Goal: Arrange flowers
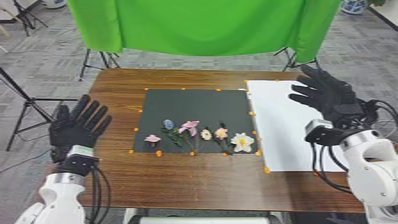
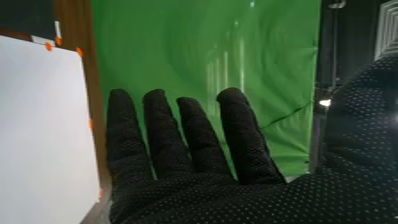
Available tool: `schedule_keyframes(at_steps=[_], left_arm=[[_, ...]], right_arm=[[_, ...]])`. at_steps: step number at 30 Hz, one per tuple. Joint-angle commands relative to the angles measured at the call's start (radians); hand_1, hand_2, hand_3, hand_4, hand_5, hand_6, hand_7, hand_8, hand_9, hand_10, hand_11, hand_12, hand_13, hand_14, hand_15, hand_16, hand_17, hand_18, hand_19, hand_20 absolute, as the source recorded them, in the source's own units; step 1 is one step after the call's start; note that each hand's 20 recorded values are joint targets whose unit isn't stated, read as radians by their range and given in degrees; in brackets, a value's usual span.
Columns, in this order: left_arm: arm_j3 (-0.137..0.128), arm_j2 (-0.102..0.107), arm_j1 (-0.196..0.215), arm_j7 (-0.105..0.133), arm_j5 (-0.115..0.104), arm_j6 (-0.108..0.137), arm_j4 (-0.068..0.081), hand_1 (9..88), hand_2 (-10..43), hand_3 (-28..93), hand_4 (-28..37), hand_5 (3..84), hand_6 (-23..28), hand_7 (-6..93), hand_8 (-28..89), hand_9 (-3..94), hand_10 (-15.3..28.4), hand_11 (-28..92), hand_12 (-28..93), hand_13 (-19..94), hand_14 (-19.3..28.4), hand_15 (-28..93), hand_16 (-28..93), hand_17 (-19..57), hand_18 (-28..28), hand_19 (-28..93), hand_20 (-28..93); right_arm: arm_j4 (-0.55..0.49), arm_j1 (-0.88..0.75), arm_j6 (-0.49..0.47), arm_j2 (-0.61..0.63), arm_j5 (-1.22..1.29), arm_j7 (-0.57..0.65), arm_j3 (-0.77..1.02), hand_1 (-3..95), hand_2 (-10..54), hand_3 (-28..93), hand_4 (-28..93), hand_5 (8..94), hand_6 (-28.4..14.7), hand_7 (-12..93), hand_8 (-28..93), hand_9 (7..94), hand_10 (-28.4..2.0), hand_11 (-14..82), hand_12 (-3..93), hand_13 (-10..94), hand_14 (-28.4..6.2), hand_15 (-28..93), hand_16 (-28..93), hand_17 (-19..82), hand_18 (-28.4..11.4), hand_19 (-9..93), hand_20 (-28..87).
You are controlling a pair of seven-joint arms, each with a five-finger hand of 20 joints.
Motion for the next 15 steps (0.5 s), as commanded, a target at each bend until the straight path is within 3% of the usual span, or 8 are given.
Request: schedule_keyframes(at_steps=[1, 4, 5, 6, 8, 9, 12, 15], left_arm=[[-0.046, -0.002, 0.094, 0.102, -0.019, 0.016, -0.040, 23.6, 16.5, 68, -28.3, 38.3, 9.7, 7.8, -7, 30.6, 16.1, 19, 9, 22, 15.5, 28, -6, -7.0, 14.4, 32, 8], [-0.086, -0.016, 0.136, 0.126, -0.025, -0.004, -0.074, 24.0, 16.5, 69, -28.3, 39.4, 9.9, 8.5, -7, 32.7, 14.9, 20, 9, 23, 15.3, 29, -6, -6.9, 14.5, 33, 8], [-0.092, -0.015, 0.146, 0.136, -0.022, -0.008, -0.077, 24.3, 16.5, 69, -28.3, 39.8, 9.9, 8.5, -7, 33.4, 14.4, 20, 9, 24, 15.2, 29, -6, -6.9, 14.5, 33, 8], [-0.092, -0.015, 0.138, 0.122, -0.018, -0.008, -0.068, 24.4, 16.5, 69, -28.3, 40.2, 9.9, 8.6, -7, 33.9, 14.3, 20, 9, 24, 15.2, 29, -6, -6.8, 14.5, 33, 8], [-0.093, -0.016, 0.142, 0.140, -0.053, 0.004, -0.077, 24.5, 16.5, 69, -28.3, 40.9, 9.8, 8.6, -8, 34.8, 14.0, 19, 9, 25, 15.3, 30, -7, -6.7, 14.6, 33, 8], [-0.093, -0.021, 0.139, 0.137, -0.065, -0.008, -0.076, 24.5, 16.5, 69, -28.3, 41.1, 9.7, 8.6, -8, 35.0, 14.0, 19, 8, 25, 15.3, 30, -7, -6.7, 14.6, 33, 8], [-0.095, -0.021, 0.132, 0.128, -0.064, -0.013, -0.077, 24.7, 16.4, 69, -28.3, 41.4, 9.7, 8.6, -8, 35.7, 13.9, 19, 8, 25, 15.2, 30, -7, -6.5, 14.6, 33, 8], [-0.098, -0.013, 0.116, 0.137, -0.064, -0.015, -0.081, 24.7, 16.4, 69, -28.3, 41.5, 9.6, 8.7, -8, 36.0, 13.9, 19, 8, 26, 15.3, 30, -7, -6.4, 14.6, 33, 8]], right_arm=[[-0.016, 0.007, -0.034, -0.014, -0.001, 0.013, -0.041, 8.9, 2.5, 81, -26, 37.1, -1.4, 8, -9, 33.7, -12.3, 2.3, 9.2, 29, -13.6, 7, 20, 14, -17.5, 24, 23], [-0.032, 0.015, -0.080, -0.036, -0.017, 0.014, -0.058, 9.0, 2.9, 81, -26, 42.0, -2.3, 10, -9, 34.2, -12.6, 2.6, 9.4, 29, -13.7, 7, 20, 14, -17.5, 24, 23], [-0.028, 0.033, -0.100, -0.033, -0.020, 0.018, -0.064, 9.0, 3.2, 81, -26, 42.4, -2.4, 11, -9, 34.3, -12.7, 2.6, 9.4, 29, -13.7, 7, 20, 14, -17.5, 24, 23], [-0.036, 0.026, -0.100, -0.033, -0.027, 0.022, -0.058, 9.0, 3.4, 81, -26, 42.4, -2.4, 11, -9, 34.4, -12.7, 2.6, 9.4, 29, -13.7, 7, 20, 14, -17.5, 24, 23], [-0.033, 0.036, -0.086, -0.041, -0.041, 0.016, -0.066, 9.0, 3.7, 80, -26, 42.0, -2.5, 10, -10, 34.5, -12.7, 2.6, 9.4, 29, -13.7, 7, 20, 14, -17.5, 24, 23], [-0.036, 0.029, -0.082, -0.043, -0.030, 0.016, -0.062, 9.1, 3.8, 80, -26, 41.6, -2.5, 10, -10, 34.5, -12.7, 2.6, 9.4, 29, -13.7, 7, 20, 14, -17.5, 24, 23], [-0.046, 0.008, -0.080, -0.050, -0.036, 0.008, -0.047, 9.2, 3.7, 81, -26, 41.2, -2.6, 10, -10, 34.5, -12.6, 2.6, 9.4, 29, -13.8, 7, 20, 15, -17.5, 24, 23], [-0.056, -0.003, -0.068, -0.046, -0.034, -0.010, -0.041, 9.3, 3.7, 81, -26, 40.8, -2.6, 9, -10, 34.6, -12.5, 2.6, 9.4, 29, -13.7, 7, 20, 14, -17.5, 24, 23]])
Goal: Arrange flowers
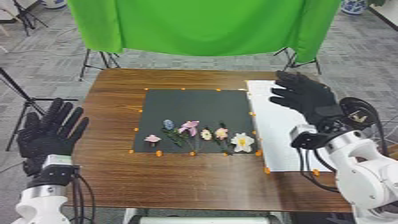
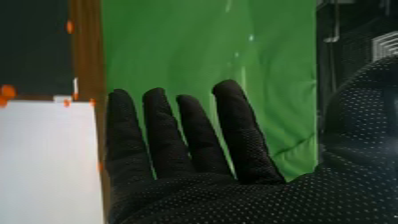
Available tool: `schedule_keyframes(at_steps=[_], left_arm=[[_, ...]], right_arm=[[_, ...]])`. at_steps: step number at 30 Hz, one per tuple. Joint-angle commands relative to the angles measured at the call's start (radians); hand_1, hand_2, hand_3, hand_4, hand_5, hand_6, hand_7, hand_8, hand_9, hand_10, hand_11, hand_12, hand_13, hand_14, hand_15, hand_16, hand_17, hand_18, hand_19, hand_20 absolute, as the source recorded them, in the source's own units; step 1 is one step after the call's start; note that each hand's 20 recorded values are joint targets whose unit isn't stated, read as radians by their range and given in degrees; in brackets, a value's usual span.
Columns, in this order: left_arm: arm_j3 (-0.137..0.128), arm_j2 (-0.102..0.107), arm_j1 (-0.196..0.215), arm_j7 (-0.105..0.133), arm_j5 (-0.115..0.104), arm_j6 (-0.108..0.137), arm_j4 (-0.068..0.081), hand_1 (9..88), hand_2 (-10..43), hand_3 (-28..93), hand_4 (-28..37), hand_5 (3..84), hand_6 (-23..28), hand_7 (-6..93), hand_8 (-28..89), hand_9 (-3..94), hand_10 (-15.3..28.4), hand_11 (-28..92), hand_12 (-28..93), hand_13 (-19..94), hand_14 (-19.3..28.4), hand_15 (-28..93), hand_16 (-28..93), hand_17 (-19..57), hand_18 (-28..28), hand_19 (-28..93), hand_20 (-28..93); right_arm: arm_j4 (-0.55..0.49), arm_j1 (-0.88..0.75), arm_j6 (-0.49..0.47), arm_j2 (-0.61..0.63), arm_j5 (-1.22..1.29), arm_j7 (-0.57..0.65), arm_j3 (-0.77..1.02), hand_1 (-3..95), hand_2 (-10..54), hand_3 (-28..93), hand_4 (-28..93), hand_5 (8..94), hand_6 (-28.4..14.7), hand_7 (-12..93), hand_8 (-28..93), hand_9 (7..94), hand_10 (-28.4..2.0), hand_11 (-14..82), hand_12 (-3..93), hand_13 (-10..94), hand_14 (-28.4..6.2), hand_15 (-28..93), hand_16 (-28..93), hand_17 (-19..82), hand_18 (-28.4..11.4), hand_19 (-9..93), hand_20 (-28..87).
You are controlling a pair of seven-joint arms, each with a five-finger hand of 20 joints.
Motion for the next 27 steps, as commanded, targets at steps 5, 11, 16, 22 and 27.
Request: schedule_keyframes(at_steps=[5, 11, 16, 22, 27], left_arm=[[0.007, 0.009, -0.021, 0.014, -0.021, -0.017, -0.014, 24.7, 16.4, 69, -28.3, 41.6, 9.6, 8.6, -8, 36.1, 13.9, 19, 8, 26, 15.4, 30, -7, -6.4, 14.6, 33, 8], [0.002, 0.054, -0.008, 0.028, -0.031, 0.017, -0.040, 24.8, 16.4, 69, -28.3, 41.9, 9.7, 9.3, -8, 36.1, 14.5, 20, 9, 26, 15.8, 31, -7, -6.5, 14.6, 33, 9], [0.008, 0.065, -0.008, 0.036, -0.013, 0.024, -0.046, 25.2, 16.7, 69, -28.3, 43.1, 10.0, 10.0, -8, 37.3, 14.2, 20, 9, 26, 16.5, 33, -7, -6.6, 14.8, 34, 9], [-0.017, 0.083, 0.030, 0.065, 0.013, 0.043, -0.074, 25.4, 16.8, 69, -28.3, 45.3, 10.6, 12.8, -8, 37.6, 14.2, 21, 9, 27, 16.6, 34, -7, -6.6, 14.9, 34, 9], [-0.012, 0.085, 0.039, 0.070, 0.005, 0.043, -0.083, 25.4, 16.8, 70, -28.3, 45.6, 10.6, 13.4, -8, 37.7, 14.2, 21, 9, 27, 16.6, 34, -8, -6.6, 14.9, 35, 9]], right_arm=[[-0.038, -0.036, 0.019, -0.011, -0.010, -0.030, 0.033, 9.3, 3.4, 81, -25, 40.7, -2.6, 9, -10, 34.8, -12.5, 2.7, 9.4, 30, -13.7, 7, 20, 14, -17.5, 24, 23], [-0.043, -0.044, -0.002, -0.017, 0.005, -0.011, 0.032, 9.4, 3.2, 81, -25, 40.7, -2.6, 9, -10, 35.0, -12.4, 2.8, 9.4, 30, -13.6, 8, 20, 14, -17.6, 24, 23], [-0.056, -0.075, -0.005, -0.019, 0.015, -0.021, 0.054, 9.7, 3.4, 81, -26, 41.1, -2.6, 10, -10, 35.2, -12.4, 2.8, 9.5, 30, -13.8, 8, 20, 14, -17.6, 24, 23], [-0.062, -0.091, -0.059, -0.029, 0.042, 0.015, 0.096, 10.4, 7.1, 81, -26, 43.6, -5.9, 8, -10, 38.3, -12.9, 3.5, 9.4, 31, -13.1, 8, 19, 15, -17.5, 24, 23], [-0.069, -0.103, -0.049, -0.033, 0.058, 0.022, 0.113, 10.2, 5.2, 82, -26, 44.1, -7.5, 7, -10, 39.7, -13.4, 3.8, 9.1, 32, -12.8, 8, 18, 15, -17.2, 24, 23]])
